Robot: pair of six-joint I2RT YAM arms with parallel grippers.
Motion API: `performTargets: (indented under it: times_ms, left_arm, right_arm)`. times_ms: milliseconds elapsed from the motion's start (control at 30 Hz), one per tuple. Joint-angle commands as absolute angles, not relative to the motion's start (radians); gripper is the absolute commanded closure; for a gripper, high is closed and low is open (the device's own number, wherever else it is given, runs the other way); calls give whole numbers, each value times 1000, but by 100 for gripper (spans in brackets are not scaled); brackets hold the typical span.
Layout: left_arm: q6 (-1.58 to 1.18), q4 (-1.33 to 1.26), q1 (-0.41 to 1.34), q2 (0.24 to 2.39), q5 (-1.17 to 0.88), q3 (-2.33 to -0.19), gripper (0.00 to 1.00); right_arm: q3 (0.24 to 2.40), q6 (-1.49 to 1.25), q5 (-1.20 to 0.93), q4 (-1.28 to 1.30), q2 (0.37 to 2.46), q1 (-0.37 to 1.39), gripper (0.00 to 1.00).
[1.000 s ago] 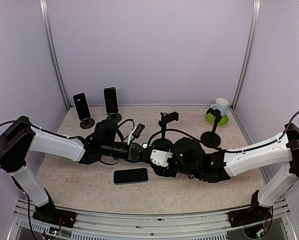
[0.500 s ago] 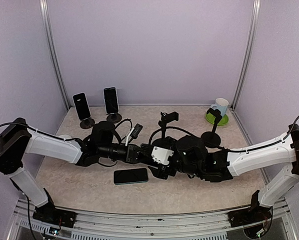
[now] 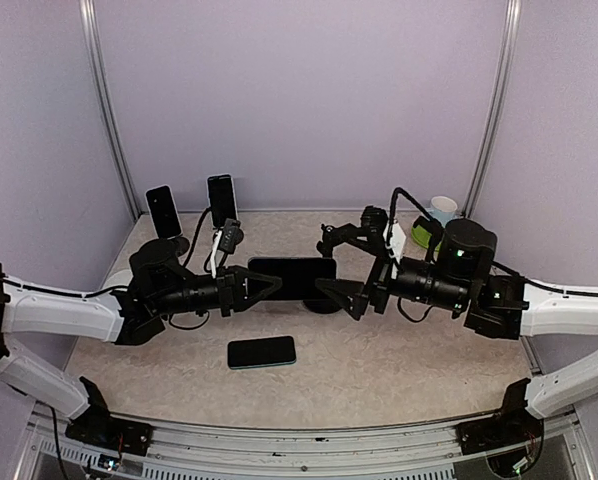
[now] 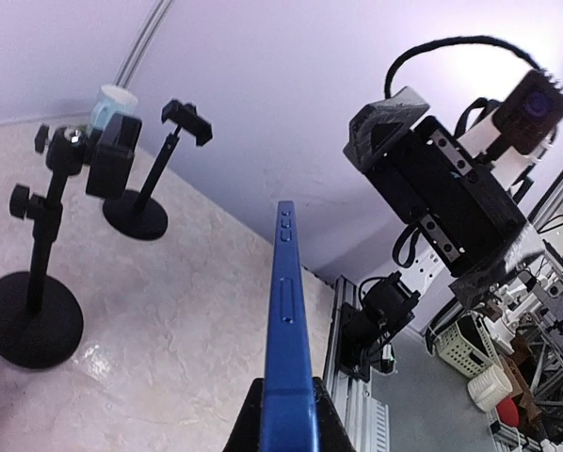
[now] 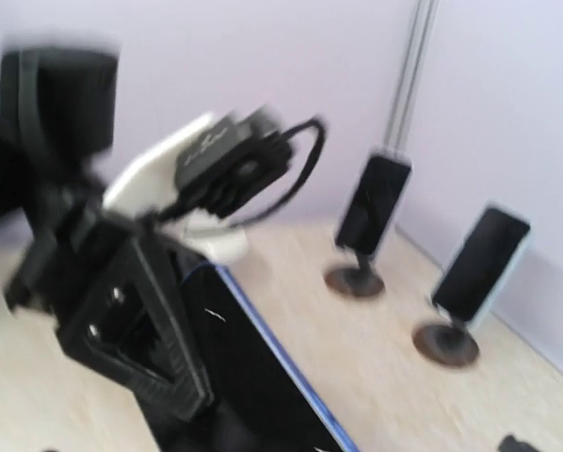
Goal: Place the phone on the phone stand
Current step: Pass from the left arm to the right
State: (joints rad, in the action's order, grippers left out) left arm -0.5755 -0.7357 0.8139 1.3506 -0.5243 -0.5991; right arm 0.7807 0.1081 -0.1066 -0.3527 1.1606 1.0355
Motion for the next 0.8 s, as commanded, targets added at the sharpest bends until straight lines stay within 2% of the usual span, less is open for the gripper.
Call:
performTargets:
  times_ms: [0, 233, 467, 767]
  left_arm:
    - [-566, -989, 812, 1302, -472, -561, 100]
    - [-535, -1118, 849, 1290, -437, -539, 100]
    - [-528, -1228, 869, 1277, -436, -497, 100]
    - [-538, -1240, 877, 1287, -455, -502, 100]
  right_arm:
    - [724, -100, -282, -472, 1109, 973, 0]
    - [665, -393, -513, -676, 1161, 835, 7]
    - [657, -497, -624, -784, 1248, 823, 14]
    - [691, -559, -752, -898, 1345, 822, 28]
